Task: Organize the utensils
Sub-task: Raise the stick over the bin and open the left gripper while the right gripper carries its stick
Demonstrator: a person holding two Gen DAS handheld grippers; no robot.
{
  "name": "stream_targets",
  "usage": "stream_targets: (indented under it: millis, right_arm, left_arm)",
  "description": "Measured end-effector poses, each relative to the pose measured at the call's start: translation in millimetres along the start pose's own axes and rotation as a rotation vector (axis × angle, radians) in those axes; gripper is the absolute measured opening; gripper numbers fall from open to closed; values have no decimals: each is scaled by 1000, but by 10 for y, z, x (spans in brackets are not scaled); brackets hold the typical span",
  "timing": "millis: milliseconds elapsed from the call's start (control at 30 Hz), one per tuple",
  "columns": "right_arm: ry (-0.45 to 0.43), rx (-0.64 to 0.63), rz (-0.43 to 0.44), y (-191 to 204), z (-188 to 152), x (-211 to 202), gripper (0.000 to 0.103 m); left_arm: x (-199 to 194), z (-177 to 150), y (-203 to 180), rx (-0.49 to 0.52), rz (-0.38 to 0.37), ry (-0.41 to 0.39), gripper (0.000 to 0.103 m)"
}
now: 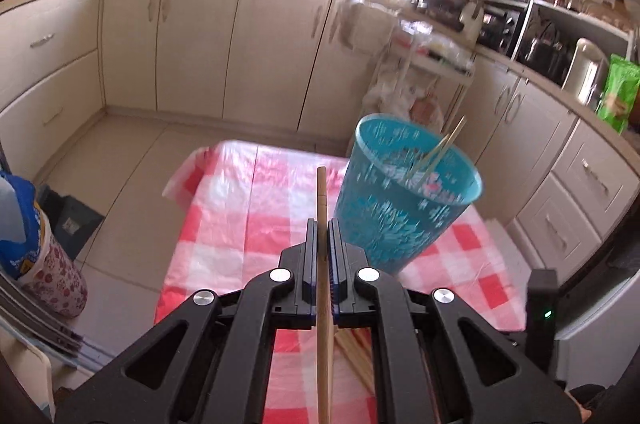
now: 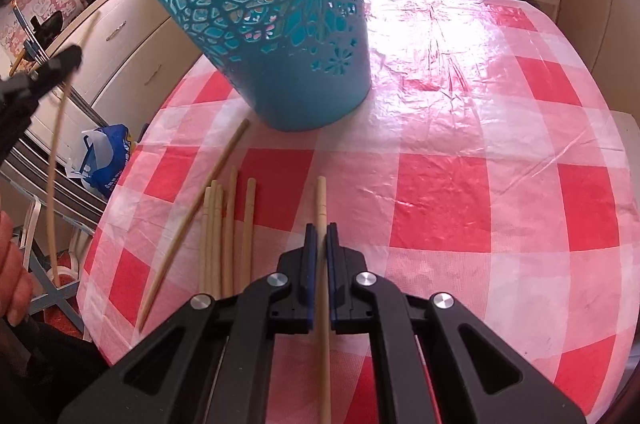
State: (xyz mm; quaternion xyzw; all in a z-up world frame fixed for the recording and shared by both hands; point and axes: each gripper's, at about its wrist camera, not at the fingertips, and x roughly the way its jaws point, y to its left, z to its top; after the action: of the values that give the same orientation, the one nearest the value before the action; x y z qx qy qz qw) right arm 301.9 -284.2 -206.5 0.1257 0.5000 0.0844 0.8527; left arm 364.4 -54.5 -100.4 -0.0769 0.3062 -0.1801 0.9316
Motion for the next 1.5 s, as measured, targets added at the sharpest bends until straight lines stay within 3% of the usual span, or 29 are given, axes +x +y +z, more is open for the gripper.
stream_targets:
  millis: [167,367,767,900,1167,1367,1500]
  right_arm:
    - [-20,53,31,-100,-1,-87,6]
    - [-67,100,70,-184,32,-253,6]
    - [-107,188,109,-394,101,-334,6]
    - [-114,194,114,-397,119,-342,6]
    - [-146,210,121,-415,122,-396,6]
    - [-168,218,128,-424,107,-439,6]
    - [-201,233,138,-436,128,-521,6]
  left_arm:
    - [-238,291,-301,30,-40,-194,5]
    - [-284,669,-639,33,-61,-350,5]
    - [442,1116,-796,-58,13,-475,5]
    - [612,1132,-822,-64,24,-476,5]
    - [841,932,-904,12,48,-382,5]
    - [743,821,-876,25,60,-357,7]
    - [505,769,-779,-1,76,-355,18]
